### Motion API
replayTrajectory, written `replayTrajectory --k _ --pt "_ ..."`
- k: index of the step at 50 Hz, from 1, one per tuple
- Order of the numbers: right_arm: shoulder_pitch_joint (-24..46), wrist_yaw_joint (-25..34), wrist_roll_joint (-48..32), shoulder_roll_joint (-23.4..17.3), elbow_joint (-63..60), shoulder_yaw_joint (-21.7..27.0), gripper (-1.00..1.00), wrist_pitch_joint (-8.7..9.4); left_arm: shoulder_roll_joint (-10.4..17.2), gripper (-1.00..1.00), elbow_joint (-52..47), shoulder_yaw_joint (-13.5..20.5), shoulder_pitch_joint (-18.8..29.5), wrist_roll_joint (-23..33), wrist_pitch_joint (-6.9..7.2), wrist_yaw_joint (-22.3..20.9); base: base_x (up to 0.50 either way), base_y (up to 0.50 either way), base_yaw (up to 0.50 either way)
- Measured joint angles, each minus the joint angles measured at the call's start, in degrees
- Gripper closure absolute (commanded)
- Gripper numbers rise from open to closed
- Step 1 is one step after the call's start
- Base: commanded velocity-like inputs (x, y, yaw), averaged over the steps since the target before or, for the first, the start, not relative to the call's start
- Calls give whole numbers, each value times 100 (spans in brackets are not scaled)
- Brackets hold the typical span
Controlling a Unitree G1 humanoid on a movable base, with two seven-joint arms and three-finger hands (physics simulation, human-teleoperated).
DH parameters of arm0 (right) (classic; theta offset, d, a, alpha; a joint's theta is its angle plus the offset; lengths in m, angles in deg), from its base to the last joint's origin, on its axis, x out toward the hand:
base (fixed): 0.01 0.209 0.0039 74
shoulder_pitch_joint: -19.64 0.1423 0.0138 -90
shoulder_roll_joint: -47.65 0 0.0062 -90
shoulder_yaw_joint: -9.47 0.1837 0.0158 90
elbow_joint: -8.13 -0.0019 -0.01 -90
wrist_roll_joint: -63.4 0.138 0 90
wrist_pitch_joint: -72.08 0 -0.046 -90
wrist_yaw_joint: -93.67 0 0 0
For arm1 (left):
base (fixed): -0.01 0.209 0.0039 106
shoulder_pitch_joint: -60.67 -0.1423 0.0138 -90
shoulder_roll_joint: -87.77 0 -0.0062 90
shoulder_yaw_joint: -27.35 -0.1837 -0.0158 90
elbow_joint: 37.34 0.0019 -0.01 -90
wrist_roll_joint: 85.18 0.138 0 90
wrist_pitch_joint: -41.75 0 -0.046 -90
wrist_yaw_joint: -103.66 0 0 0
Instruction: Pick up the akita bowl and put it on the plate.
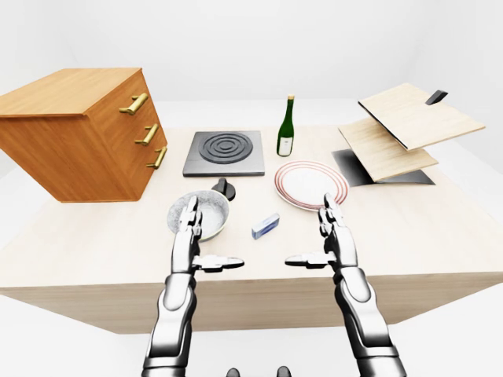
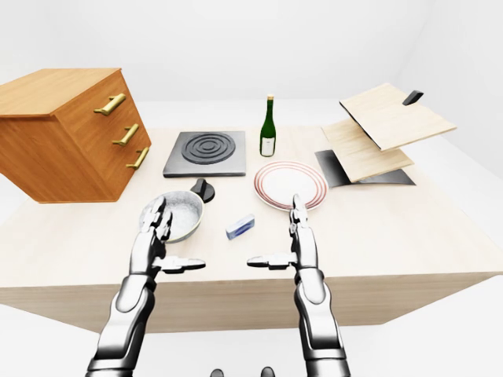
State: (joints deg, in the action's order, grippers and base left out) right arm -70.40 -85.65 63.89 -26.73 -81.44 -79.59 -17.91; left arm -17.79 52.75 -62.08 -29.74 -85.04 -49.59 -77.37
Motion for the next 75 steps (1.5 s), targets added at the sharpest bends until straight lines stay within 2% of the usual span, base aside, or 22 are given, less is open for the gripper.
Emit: replayTrajectory --k 11,15,16,17,18,19,20,22,23,26,29,32,34,37,41,48,59,75 --pt "-23 63 56 -41 57 89 -100 0 40 -96 46 57 -70 71 -259 -125 0 0 0" --pt "-38 65 63 -51 -18 108 -100 56 49 -96 -4 71 -83 94 -278 -138 0 0 0" --pt "-50 64 71 -56 -136 116 -100 124 52 -95 -118 84 -84 88 -208 -135 0 0 0" --pt "-57 65 87 -62 -318 125 -100 231 54 -96 -312 112 -71 51 -51 -127 0 0 0" --pt "-47 72 108 -80 -590 139 -100 426 59 -96 -612 178 -27 -56 235 -96 0 0 0" --pt "-15 78 134 -104 -883 161 -100 499 79 -95 -949 283 80 -210 579 -27 0 0 0" --pt "64 77 193 -133 -1210 212 -100 499 126 -95 -1173 442 258 -476 635 114 0 0 0" --pt "469 14 340 -304 -1838 369 -100 499 365 -95 -1757 962 804 -1178 635 716 0 0 0" --pt "765 -41 430 -413 -2162 461 -100 499 577 -96 -2037 1224 1148 -1519 635 1062 0 0 0" --pt "1595 -331 857 -744 -3153 747 -100 499 1387 -95 -2727 1784 1949 -2513 634 2096 0 0 0" --pt "2091 -773 1416 -1094 -3918 935 -100 499 2138 -95 -3309 2104 2335 -3508 635 3020 0 0 0" --pt "2387 -1216 1948 -1416 -4478 1032 -100 499 2723 -96 -3722 2276 2572 -4520 634 3103 0 0 0" --pt "2546 -1469 2254 -1603 -4766 1071 -100 499 3011 -96 -3909 2326 2694 -5150 634 3103 0 0 0" --pt "2722 -1781 2651 -1814 -5102 1119 -100 499 3325 -95 -4133 2384 2823 -5907 634 3103 6 0 0" --pt "2842 -2135 3150 -2016 -5429 1188 -100 499 3623 -96 -4377 2457 2933 -6633 635 3104 48 -2 0" --pt "2956 -2539 3715 -2233 -5740 1221 -100 499 3914 -96 -4615 2516 3041 -7380 635 3104 50 -2 0" --pt "3045 -2807 4031 -2371 -5942 1181 -100 499 4148 -96 -4786 2598 3094 -7919 635 3104 50 -2 0" --pt "3103 -2543 3505 -1958 -6019 999 -100 499 4291 -96 -4849 2656 3098 -8170 635 3104 3 0 7"
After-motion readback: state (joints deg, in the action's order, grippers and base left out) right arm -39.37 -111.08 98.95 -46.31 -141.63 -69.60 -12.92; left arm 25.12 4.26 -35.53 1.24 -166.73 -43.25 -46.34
